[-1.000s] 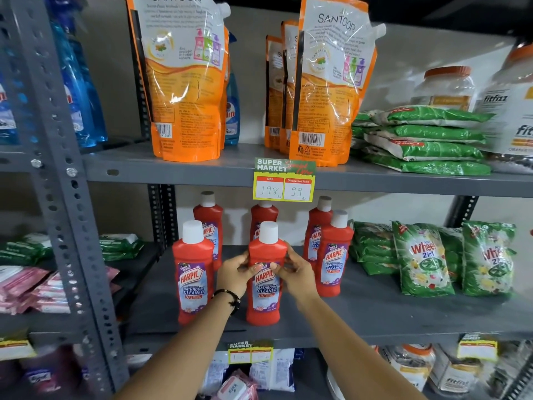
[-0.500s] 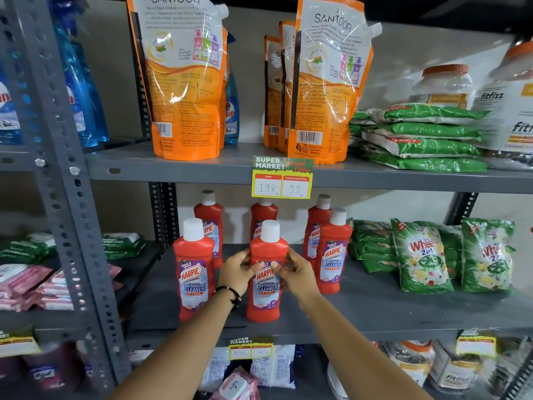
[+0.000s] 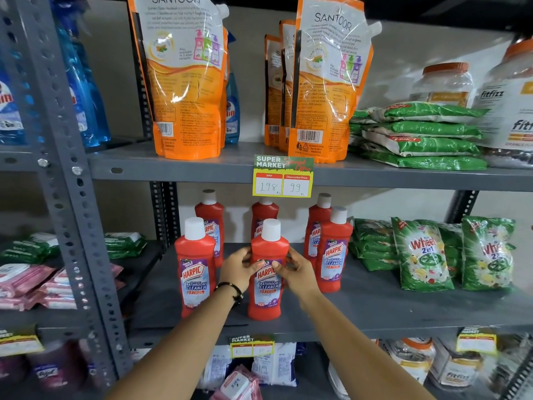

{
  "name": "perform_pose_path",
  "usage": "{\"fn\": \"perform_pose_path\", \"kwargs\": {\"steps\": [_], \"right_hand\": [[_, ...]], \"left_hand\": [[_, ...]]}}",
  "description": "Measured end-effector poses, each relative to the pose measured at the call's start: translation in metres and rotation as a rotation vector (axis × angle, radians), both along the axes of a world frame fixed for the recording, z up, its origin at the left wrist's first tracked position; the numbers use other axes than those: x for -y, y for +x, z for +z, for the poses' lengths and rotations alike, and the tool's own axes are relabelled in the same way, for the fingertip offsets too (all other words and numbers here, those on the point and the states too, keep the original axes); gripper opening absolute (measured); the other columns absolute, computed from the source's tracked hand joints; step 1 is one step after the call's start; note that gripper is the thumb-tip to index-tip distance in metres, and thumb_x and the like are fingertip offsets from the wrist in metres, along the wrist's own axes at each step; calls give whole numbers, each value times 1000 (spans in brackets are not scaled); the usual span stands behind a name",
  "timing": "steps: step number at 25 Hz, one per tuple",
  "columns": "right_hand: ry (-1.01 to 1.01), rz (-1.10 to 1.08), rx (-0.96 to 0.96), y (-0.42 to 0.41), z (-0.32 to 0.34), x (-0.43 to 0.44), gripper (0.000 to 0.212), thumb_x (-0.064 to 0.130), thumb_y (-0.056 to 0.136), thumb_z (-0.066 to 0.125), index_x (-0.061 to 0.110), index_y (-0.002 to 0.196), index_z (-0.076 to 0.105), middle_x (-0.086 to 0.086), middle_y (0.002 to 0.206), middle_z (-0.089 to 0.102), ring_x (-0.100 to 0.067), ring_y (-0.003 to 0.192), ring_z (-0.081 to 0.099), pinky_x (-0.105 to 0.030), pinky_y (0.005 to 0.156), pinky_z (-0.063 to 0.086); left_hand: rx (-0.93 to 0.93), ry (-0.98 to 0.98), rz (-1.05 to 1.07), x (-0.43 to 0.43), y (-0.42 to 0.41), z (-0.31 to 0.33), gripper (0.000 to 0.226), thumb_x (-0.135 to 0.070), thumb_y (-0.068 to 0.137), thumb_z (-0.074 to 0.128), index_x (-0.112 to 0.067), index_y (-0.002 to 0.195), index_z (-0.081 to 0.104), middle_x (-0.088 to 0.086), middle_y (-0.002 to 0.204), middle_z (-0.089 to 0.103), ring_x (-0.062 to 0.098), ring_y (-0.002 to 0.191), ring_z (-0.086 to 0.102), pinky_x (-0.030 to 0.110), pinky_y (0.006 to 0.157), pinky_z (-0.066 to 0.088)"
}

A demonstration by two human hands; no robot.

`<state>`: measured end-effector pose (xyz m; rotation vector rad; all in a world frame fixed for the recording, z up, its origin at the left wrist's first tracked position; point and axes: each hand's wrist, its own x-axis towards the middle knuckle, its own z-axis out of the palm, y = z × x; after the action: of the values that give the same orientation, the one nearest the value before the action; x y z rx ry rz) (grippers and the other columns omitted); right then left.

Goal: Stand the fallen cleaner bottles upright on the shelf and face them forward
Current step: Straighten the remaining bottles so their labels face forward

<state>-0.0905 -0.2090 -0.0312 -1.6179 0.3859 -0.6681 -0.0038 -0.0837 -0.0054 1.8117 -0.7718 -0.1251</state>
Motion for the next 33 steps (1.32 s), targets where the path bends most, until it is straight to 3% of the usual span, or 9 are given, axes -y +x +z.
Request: {"fn": "perform_pose_path", "kwargs": {"steps": [7, 16, 25, 33], "right_hand": [[-11, -31, -8, 3, -2, -3, 47, 14, 83, 67, 15, 127, 54, -8, 114, 69, -23, 105, 65, -47, 89, 55], [-16, -38, -18, 1, -2, -2, 44, 15, 83, 67, 13, 125, 57, -12, 113, 70, -25, 101, 67, -50, 87, 56], [-74, -29, -40, -1, 4, -4, 35, 15, 83, 66, 15, 118, 61, -11, 110, 70, -25, 99, 67, -46, 88, 56], [-25, -28, -37, -6, 4, -7, 41, 18, 83, 67, 14, 123, 58, -9, 112, 70, -24, 100, 68, -45, 85, 57]], "left_hand": [[2, -2, -16, -2, 6, -1, 40, -15, 80, 66, -6, 118, 56, 17, 116, 64, 20, 97, 59, 29, 80, 47], [14, 2, -19, -4, 5, 0, 41, -16, 80, 66, -6, 118, 56, 17, 115, 65, 29, 103, 62, 35, 86, 50], [61, 34, -8, -7, 4, 0, 34, -19, 81, 64, -4, 112, 60, 17, 110, 68, 27, 99, 64, 27, 78, 46], [70, 47, -5, -6, 2, -1, 38, -21, 80, 65, -5, 114, 59, 15, 111, 68, 22, 94, 64, 26, 76, 46]]}}
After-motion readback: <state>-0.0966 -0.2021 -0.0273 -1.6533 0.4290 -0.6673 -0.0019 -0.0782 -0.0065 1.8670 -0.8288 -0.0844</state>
